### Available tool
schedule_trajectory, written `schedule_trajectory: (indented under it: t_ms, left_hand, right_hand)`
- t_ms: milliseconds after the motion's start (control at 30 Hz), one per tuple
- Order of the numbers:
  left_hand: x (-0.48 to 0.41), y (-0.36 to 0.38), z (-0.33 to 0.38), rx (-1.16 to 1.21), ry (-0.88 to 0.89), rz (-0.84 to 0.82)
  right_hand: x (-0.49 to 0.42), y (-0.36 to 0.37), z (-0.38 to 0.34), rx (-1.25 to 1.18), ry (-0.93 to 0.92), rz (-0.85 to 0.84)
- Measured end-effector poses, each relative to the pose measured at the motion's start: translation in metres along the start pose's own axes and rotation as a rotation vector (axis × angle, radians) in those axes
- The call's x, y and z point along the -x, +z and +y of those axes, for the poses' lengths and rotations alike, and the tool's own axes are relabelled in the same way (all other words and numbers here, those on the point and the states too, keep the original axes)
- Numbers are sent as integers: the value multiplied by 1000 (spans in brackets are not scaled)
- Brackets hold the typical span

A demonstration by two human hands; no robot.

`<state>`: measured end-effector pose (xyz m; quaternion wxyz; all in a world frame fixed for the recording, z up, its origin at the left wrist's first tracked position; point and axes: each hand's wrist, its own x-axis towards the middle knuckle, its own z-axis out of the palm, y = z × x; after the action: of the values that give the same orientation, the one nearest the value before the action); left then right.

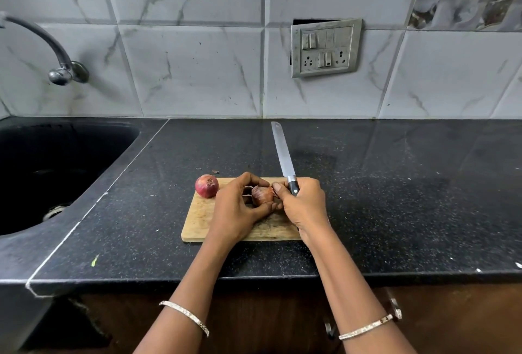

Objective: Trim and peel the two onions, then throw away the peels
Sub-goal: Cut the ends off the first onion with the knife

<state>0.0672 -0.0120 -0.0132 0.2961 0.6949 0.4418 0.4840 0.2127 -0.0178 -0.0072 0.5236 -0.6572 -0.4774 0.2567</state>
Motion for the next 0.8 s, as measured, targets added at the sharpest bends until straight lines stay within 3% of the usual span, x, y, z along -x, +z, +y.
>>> schedule_trajectory:
  t_ms: [233, 533, 667, 800]
  left_hand:
    - [-4, 0, -5, 41, -19, -11]
    - [-4, -5, -9, 185, -90, -88]
    - [-1, -7, -7, 215, -92, -103]
    - [0, -9, -7, 245, -95, -86]
  right_hand:
    - [0, 4, 4, -108, 25, 42]
    - [6, -6, -8, -330, 132, -95]
    - [3, -13, -5, -410, 172, -23]
    - [7, -22, 0, -404, 107, -127]
